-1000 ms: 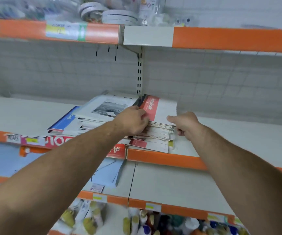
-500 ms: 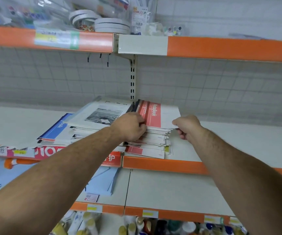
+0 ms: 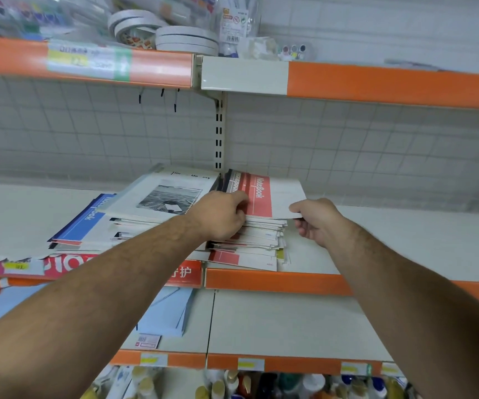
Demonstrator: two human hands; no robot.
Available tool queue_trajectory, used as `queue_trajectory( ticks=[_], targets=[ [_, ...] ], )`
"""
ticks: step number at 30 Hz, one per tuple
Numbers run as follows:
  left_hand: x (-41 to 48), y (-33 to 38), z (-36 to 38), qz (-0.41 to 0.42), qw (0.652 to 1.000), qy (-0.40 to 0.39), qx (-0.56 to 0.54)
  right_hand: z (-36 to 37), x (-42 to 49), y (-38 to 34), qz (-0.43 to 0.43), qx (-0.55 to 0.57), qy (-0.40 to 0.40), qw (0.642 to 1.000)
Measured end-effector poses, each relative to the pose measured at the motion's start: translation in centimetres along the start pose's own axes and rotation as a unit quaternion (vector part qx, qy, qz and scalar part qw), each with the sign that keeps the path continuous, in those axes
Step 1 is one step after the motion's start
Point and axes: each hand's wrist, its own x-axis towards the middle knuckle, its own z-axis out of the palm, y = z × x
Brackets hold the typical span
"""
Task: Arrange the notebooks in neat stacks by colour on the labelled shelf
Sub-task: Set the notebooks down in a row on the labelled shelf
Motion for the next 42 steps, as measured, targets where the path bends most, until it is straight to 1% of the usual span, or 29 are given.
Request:
queue_trajectory(
  ticks=[2,5,8,10,13,18,20,21,23,25,27,29,32,34,35,37,40,42],
  targets=[
    [0.1,0.1,0.0,0.001,1.000,0.002,0.002,0.0,0.1,0.0,-0.003,0.008,0.021,1.000],
    [0.2,-0.1,0.4,-0.017,0.999,0.026,0.014,-0.6,0.8,0.1,-0.008,0.029,0.073,0.997],
    [0.4,-0.2,0.5,-0.032,0.999,0.017,0.032,-1.4,1.6,0.3,-0.009,0.043,0.099,0.994],
    [0.5,0.0,0.4,-0.024,0.999,-0.001,0.045,-1.7,1.7,0.4,-0.006,0.044,0.084,0.995],
    [0.8,0.2,0.6,0.014,0.999,-0.021,0.047,-1.6,1.6,0.5,-0.002,0.023,0.047,0.999],
    [0.8,0.5,0.4,0.048,0.997,-0.016,0.065,-1.5,1.8,0.8,-0.005,0.014,0.027,1.000],
    [0.7,0.5,0.3,0.044,0.997,-0.020,0.062,-1.6,1.8,0.8,-0.015,0.024,0.012,1.000],
    [0.6,0.6,0.3,0.035,0.998,-0.018,0.041,-1.6,1.7,0.8,-0.020,0.029,0.002,0.999],
    [0.7,0.6,0.2,0.002,0.999,-0.002,-0.034,-1.2,1.4,0.5,-0.033,0.032,-0.018,0.999],
    [0.8,0.9,0.1,-0.031,0.994,0.015,-0.101,-0.8,1.0,0.3,-0.050,0.026,-0.034,0.998],
    [0.8,1.3,-0.2,-0.056,0.990,0.024,-0.131,-0.4,0.6,0.1,-0.061,0.037,-0.050,0.996],
    [0.8,1.5,-0.3,-0.087,0.986,0.049,-0.134,-0.3,0.4,-0.2,-0.056,0.080,-0.060,0.993],
    [1.2,1.5,-0.4,-0.149,0.979,0.106,-0.087,-0.2,0.1,-0.6,-0.049,0.137,-0.068,0.987],
    [1.7,1.4,-0.7,-0.184,0.974,0.100,-0.086,0.1,-0.1,-0.8,-0.048,0.172,-0.066,0.982],
    [1.9,1.4,-0.9,-0.198,0.970,0.088,-0.109,0.3,-0.1,-0.8,-0.048,0.182,-0.062,0.980],
    [2.2,1.7,-1.0,-0.233,0.951,0.060,-0.197,0.6,-0.4,-1.0,-0.052,0.174,-0.057,0.982],
    [2.1,2.5,-1.4,-0.298,0.886,0.036,-0.354,0.7,-0.6,-1.0,-0.071,0.082,-0.043,0.993],
    [2.0,2.7,-1.6,-0.326,0.845,0.045,-0.423,0.8,-0.9,-0.8,-0.082,0.031,-0.027,0.996]
  ],
)
